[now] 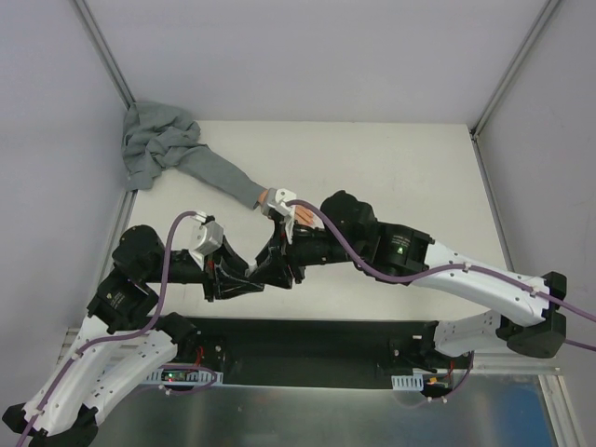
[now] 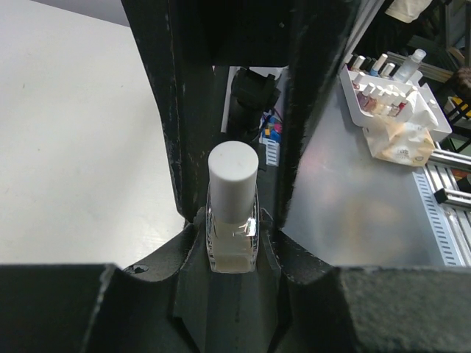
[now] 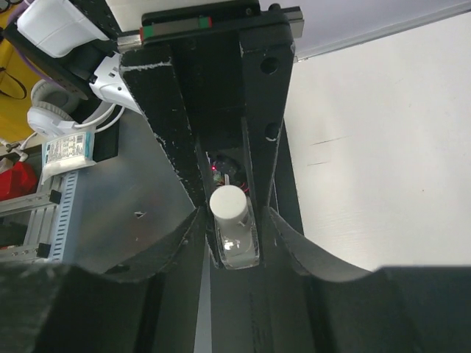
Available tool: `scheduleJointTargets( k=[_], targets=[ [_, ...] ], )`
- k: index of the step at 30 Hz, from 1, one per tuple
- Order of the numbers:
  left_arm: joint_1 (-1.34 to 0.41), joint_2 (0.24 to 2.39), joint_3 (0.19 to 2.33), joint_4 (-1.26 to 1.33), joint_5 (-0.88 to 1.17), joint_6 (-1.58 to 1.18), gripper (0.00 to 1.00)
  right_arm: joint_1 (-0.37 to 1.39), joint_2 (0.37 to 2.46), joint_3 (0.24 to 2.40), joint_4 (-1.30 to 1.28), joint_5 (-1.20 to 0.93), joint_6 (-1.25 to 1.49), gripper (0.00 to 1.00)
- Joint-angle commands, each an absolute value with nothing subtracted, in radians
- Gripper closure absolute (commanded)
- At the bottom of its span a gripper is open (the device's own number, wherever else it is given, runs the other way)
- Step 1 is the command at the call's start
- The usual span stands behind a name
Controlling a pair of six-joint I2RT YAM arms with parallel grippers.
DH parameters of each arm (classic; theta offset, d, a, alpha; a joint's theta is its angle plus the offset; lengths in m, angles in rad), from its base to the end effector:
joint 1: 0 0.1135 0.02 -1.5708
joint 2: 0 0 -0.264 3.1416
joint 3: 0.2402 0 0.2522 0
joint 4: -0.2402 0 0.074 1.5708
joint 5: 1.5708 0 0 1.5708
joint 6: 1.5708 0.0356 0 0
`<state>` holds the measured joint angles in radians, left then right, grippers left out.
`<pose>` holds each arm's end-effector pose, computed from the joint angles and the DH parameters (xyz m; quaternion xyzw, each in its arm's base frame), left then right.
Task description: Paint the nails
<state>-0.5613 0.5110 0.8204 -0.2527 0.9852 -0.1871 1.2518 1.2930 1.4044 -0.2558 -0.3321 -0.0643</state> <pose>0.0674 -0.0774 0.3797 0.4503 0.5306 -0.5364 0.4774 0.0802 0.2799 0.4387 -0.5417 0.5240 0.4646 0.4649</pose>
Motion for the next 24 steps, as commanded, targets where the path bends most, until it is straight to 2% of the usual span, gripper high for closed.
scheduleJointTargets(
  k=[1,11,13,17,20,21,23,24],
  targets=[
    [-0.557,0.502,0.851,-0.213,1.052,-0.198,1.0,1.247,1.292,1.459,-0.183,-0.361,-0.072,0.64],
    [-0.558,0.508,0.845,-0.212,1.089,-0.192,1.0,1.241,1.298,1.479,-0.183,-0.406,-0.078,0.69],
    [-0.557,0.506,0.848,-0.212,1.088,-0.19,1.0,1.241,1.307,1.486,-0.181,-0.431,-0.08,0.76],
    [-0.557,0.5,0.859,-0.212,1.045,-0.196,1.0,1.243,1.315,1.485,-0.183,-0.457,-0.078,0.97],
    [-0.558,0.488,0.868,-0.216,0.909,-0.201,1.0,1.249,1.304,1.465,-0.179,-0.436,-0.08,0.99],
    [-0.558,0.486,0.871,-0.23,0.77,-0.199,1.0,1.255,1.299,1.457,-0.181,-0.413,-0.089,0.99],
    [-0.558,0.489,0.882,-0.247,0.575,-0.205,1.0,1.322,1.267,1.431,-0.179,-0.196,-0.115,1.0],
    [-0.558,0.489,0.882,-0.252,0.473,-0.209,1.0,1.388,1.259,1.415,-0.187,0.004,-0.173,1.0]
  ],
)
